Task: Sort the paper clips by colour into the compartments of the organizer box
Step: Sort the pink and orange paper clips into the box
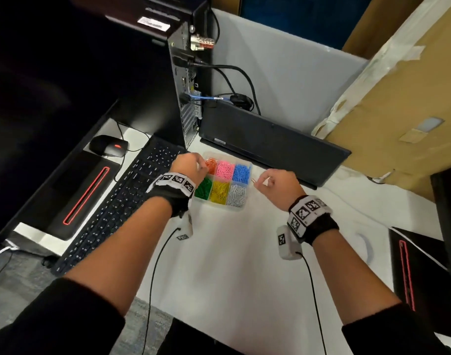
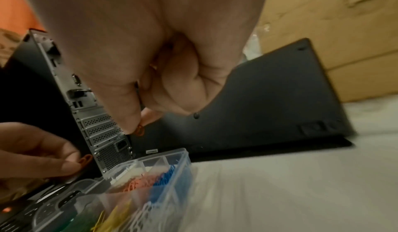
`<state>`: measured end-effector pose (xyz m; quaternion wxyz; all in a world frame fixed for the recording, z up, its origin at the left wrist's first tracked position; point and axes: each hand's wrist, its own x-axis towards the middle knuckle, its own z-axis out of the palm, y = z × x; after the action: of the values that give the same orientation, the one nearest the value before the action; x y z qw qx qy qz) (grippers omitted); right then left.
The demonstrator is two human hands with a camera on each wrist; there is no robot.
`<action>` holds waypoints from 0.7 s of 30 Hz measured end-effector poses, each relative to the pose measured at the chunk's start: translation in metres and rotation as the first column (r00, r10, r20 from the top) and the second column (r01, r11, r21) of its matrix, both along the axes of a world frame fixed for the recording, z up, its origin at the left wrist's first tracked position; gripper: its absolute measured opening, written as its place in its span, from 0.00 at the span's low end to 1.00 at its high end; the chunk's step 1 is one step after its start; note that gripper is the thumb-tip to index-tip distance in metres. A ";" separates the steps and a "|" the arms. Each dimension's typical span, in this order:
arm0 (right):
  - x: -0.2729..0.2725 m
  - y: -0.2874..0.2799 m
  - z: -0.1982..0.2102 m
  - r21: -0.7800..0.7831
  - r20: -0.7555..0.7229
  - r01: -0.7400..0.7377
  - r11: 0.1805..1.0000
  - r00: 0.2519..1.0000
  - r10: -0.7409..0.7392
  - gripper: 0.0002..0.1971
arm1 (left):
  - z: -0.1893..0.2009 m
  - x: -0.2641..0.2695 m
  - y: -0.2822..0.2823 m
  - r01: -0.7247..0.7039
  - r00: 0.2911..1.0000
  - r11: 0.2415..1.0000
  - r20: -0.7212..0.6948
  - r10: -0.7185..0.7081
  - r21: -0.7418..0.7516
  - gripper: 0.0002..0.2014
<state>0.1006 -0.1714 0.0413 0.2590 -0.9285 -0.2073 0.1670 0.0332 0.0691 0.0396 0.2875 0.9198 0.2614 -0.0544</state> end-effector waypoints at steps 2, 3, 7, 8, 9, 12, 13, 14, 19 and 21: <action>0.014 0.019 0.006 -0.024 0.024 -0.033 0.999 0.999 0.034 0.06 | -0.002 0.014 0.003 0.017 1.000 0.999 -0.021 -0.016 0.039 0.02; 0.020 0.030 0.008 -0.033 0.031 -0.047 0.998 0.998 0.048 0.06 | -0.004 0.020 0.003 0.035 0.999 0.998 -0.029 -0.034 0.059 0.03; 0.036 0.065 0.009 -0.040 0.062 -0.085 0.996 0.994 0.087 0.07 | -0.013 0.040 0.003 0.170 0.984 0.976 -0.070 -0.162 0.138 0.09; 0.039 0.073 0.008 -0.034 0.074 -0.093 0.995 0.993 0.095 0.06 | -0.015 0.043 0.003 0.193 0.980 0.972 -0.084 -0.183 0.137 0.09; 0.040 0.080 0.007 -0.036 0.077 -0.099 0.994 0.992 0.102 0.06 | -0.018 0.044 0.003 0.204 0.977 0.970 -0.084 -0.194 0.132 0.09; 0.043 0.099 0.003 -0.100 0.053 -0.097 0.990 0.993 0.103 0.07 | -0.029 0.042 0.009 0.152 0.988 0.986 0.011 -0.153 0.071 0.17; 0.043 0.104 0.002 -0.127 0.029 -0.095 0.987 0.995 0.100 0.08 | -0.032 0.039 0.011 0.115 0.992 0.993 0.050 -0.116 0.021 0.18; 0.043 0.107 0.000 -0.145 0.013 -0.094 0.985 0.995 0.097 0.08 | -0.036 0.037 0.014 0.086 0.993 0.996 0.082 -0.082 -0.041 0.19; 0.040 0.129 -0.009 -0.162 0.016 -0.115 0.980 0.993 0.119 0.04 | -0.044 0.015 0.027 -0.027 0.966 0.948 0.237 0.107 -0.317 0.22; 0.037 0.140 -0.013 -0.174 0.002 -0.131 0.976 0.991 0.134 0.06 | -0.046 0.001 0.030 -0.062 0.953 0.949 0.264 0.148 -0.308 0.22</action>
<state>0.1377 -0.0310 0.0281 0.1640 -0.9327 -0.2551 0.1950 0.0345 0.0993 -0.0063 0.4588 0.8492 0.2554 0.0552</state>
